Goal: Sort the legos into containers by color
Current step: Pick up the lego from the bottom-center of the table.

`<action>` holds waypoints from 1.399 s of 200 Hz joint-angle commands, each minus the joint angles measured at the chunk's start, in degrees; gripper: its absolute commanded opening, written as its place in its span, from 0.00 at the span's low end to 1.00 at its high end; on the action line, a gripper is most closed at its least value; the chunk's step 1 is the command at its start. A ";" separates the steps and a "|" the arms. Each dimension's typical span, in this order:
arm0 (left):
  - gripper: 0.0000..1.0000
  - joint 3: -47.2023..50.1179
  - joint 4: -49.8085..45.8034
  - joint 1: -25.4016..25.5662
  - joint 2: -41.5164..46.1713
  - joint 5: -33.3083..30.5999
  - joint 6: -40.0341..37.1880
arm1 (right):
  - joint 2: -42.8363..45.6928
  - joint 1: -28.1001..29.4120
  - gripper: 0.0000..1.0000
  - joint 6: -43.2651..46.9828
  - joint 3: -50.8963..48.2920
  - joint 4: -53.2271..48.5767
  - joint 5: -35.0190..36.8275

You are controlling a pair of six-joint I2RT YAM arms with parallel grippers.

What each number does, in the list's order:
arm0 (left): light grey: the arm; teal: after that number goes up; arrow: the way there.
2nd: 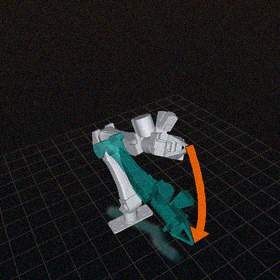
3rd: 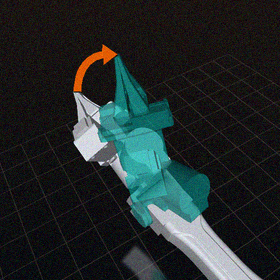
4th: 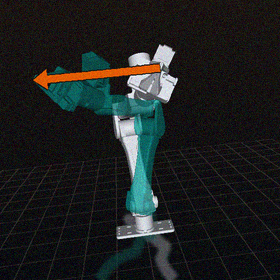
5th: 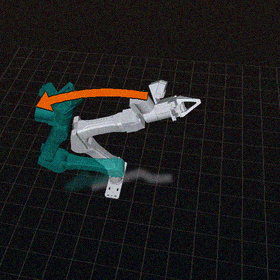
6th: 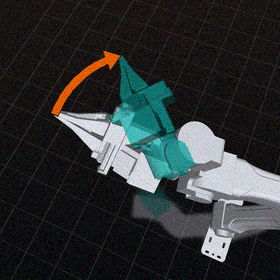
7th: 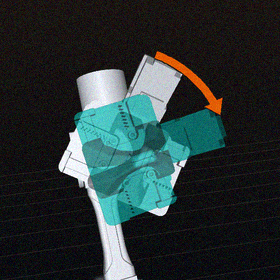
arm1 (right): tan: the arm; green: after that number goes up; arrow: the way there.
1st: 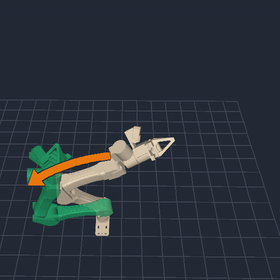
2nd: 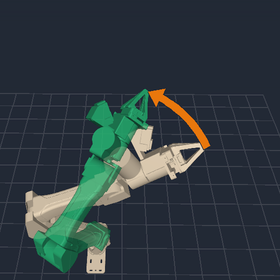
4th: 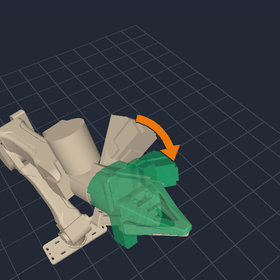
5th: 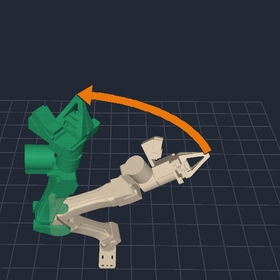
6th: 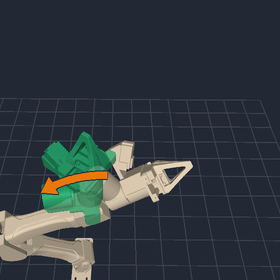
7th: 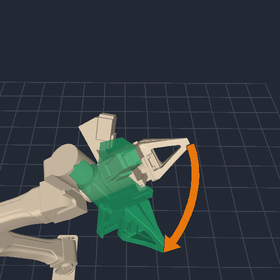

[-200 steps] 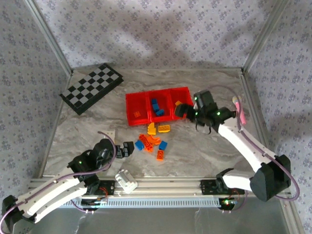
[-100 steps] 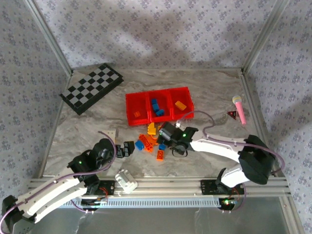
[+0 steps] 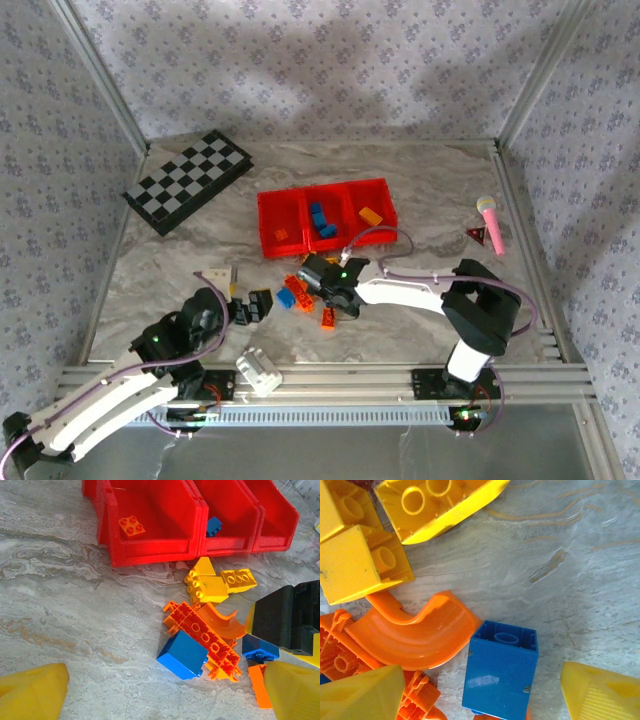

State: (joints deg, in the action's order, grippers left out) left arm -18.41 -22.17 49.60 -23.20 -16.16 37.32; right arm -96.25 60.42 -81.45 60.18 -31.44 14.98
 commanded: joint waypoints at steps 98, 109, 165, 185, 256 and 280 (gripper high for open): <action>1.00 0.13 -1.77 -0.66 1.31 -1.18 -0.85 | -5.40 -0.12 0.69 -1.24 1.28 -4.43 2.77; 1.00 0.13 -1.91 -0.72 1.49 -1.20 -0.82 | -5.46 -0.43 0.63 -1.18 0.97 -4.42 2.92; 1.00 0.13 -2.89 -0.90 2.37 -1.30 -0.51 | -4.07 -1.89 0.45 0.02 -0.21 -5.65 5.45; 1.00 0.13 -2.87 -0.87 2.35 -1.28 -0.45 | -3.13 -2.43 0.41 0.35 -0.62 -6.09 6.52; 1.00 0.09 -2.60 -1.01 2.06 -1.19 -0.14 | 0.40 -4.67 0.25 3.02 -2.11 -7.23 9.90; 1.00 0.03 -2.42 -1.13 1.69 -1.32 -0.16 | 2.71 -5.74 0.24 5.04 -2.26 -7.07 11.19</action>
State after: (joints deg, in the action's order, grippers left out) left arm -18.24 -24.27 48.84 -21.39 -16.36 37.36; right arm -96.71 55.66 -78.50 58.67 -36.29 22.37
